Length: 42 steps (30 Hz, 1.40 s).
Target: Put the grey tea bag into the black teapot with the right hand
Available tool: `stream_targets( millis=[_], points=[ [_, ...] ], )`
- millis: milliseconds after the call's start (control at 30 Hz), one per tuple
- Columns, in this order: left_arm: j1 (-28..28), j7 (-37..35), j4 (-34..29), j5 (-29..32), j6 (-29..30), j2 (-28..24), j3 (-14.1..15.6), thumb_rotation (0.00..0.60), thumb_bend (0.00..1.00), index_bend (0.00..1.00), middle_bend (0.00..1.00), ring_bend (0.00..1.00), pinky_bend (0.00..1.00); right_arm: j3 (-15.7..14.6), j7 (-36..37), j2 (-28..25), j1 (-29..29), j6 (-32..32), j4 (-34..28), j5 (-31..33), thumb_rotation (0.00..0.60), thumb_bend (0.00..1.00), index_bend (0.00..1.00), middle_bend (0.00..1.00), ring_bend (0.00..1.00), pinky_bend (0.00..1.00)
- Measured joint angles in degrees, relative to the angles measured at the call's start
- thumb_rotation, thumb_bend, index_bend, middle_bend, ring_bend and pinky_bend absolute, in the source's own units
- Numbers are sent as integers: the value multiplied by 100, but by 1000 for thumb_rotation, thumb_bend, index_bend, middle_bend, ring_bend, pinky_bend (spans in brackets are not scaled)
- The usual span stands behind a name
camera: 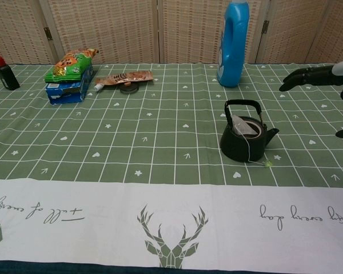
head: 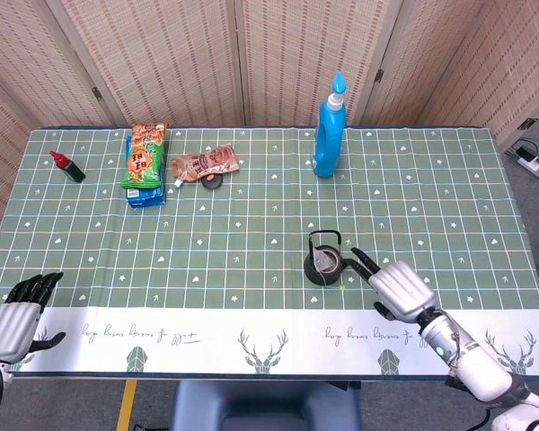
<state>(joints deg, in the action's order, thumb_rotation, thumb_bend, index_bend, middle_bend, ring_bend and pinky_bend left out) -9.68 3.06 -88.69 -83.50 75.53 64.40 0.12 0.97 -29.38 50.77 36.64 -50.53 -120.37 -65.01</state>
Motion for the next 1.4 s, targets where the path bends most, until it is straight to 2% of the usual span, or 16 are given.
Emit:
stream_targets(
  millis=[133, 400, 533, 633, 933, 1400],
  points=[
    [-2, -49, 3, 18, -15, -16, -6, 600, 158, 0, 49, 57, 105, 90, -89, -211, 437, 379, -252, 949, 600, 401, 38, 66, 1000, 974],
    [-21, -121, 24, 50, -59, -35, -21, 600, 158, 0, 49, 58, 105, 110, -243, -329, 1507, 991, -429, 2773, 600, 401, 80, 68, 1000, 975],
    [-9, -196, 14, 22, -21, -61, -20, 600, 157, 0, 49, 58, 105, -34, -296, -178, 2178, 1297, -254, 3645, 600, 401, 80, 66, 1000, 975],
    [-1, -269, 16, 8, -1, -86, -24, 600, 157, 0, 49, 58, 105, -254, -427, 82, 2597, 1323, -99, 4009, 600, 401, 79, 64, 1000, 969],
    [5, -348, 13, -57, 31, -121, -12, 600, 157, 0, 49, 58, 105, -713, -620, 499, 3099, 885, 35, 4488, 600, 401, 79, 61, 1000, 955],
    [-15, -403, 46, -19, -26, -131, -23, 600, 157, 0, 49, 58, 105, -797, -222, 951, 3216, 1169, 673, 4389, 600, 401, 80, 61, 1000, 952]
  ],
)
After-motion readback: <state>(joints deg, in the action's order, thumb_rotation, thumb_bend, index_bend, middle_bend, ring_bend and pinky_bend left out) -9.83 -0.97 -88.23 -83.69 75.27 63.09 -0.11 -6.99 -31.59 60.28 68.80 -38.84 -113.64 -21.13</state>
